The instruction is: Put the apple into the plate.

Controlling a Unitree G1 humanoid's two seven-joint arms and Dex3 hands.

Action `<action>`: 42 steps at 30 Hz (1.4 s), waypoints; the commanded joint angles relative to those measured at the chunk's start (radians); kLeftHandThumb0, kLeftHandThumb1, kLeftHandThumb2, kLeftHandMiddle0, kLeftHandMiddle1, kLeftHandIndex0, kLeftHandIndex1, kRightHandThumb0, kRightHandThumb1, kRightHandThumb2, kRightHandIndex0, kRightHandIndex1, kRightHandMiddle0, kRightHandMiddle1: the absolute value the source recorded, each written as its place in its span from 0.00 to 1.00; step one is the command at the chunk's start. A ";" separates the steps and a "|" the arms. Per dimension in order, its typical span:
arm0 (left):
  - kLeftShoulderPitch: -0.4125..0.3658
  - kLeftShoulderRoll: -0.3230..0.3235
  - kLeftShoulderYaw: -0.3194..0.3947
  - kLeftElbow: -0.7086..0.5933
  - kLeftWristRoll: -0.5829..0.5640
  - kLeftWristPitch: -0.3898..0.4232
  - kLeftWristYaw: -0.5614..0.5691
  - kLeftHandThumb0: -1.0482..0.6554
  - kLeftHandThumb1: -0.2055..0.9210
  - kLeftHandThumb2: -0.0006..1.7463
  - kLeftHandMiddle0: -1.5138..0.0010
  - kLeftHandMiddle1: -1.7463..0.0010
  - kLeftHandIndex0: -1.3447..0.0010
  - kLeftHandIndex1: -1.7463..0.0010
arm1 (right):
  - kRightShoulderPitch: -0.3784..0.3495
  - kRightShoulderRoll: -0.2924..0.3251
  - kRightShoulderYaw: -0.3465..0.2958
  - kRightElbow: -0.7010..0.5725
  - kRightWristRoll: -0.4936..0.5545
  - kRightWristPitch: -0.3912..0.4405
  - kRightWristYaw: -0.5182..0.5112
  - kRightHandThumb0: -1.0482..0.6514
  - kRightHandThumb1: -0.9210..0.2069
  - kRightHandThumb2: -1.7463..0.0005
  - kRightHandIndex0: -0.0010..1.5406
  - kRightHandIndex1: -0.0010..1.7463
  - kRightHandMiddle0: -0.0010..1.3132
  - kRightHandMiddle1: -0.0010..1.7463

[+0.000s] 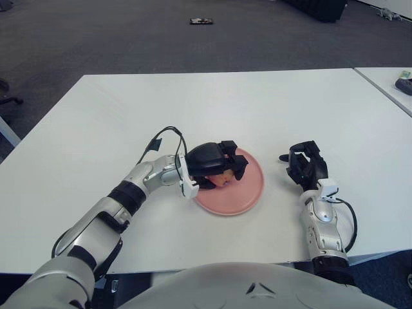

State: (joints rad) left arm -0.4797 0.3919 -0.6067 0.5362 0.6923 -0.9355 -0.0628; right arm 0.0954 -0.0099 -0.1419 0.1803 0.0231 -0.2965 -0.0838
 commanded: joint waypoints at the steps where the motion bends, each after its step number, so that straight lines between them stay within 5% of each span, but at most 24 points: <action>1: 0.020 0.001 -0.034 0.062 0.030 0.006 -0.032 0.18 0.99 0.48 0.99 0.72 0.98 0.67 | -0.015 0.001 -0.002 0.006 -0.003 -0.020 -0.005 0.41 0.10 0.61 0.33 0.70 0.19 1.00; 5: 0.041 0.002 -0.015 0.017 -0.009 0.039 -0.057 0.12 1.00 0.56 1.00 0.90 1.00 0.86 | -0.017 -0.002 0.002 0.008 -0.011 -0.015 -0.008 0.41 0.09 0.61 0.32 0.70 0.19 1.00; 11: 0.058 -0.006 0.000 0.009 -0.051 0.044 -0.055 0.05 1.00 0.61 1.00 0.99 1.00 0.98 | -0.016 0.000 0.003 -0.004 -0.015 0.015 -0.019 0.41 0.09 0.62 0.32 0.70 0.19 1.00; 29: 0.076 -0.028 0.040 -0.007 -0.174 0.075 -0.120 0.00 1.00 0.55 1.00 1.00 1.00 1.00 | -0.015 0.003 0.003 -0.008 -0.002 0.017 -0.020 0.41 0.10 0.61 0.32 0.70 0.19 1.00; 42: 0.061 -0.054 0.158 0.056 -0.287 0.046 -0.093 0.00 1.00 0.42 1.00 1.00 1.00 1.00 | -0.014 0.005 0.000 -0.008 0.021 0.017 -0.005 0.40 0.12 0.59 0.31 0.71 0.20 1.00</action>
State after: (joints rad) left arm -0.4119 0.3330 -0.4917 0.5598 0.4535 -0.8835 -0.1610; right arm 0.0948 -0.0087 -0.1354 0.1794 0.0290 -0.2827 -0.0929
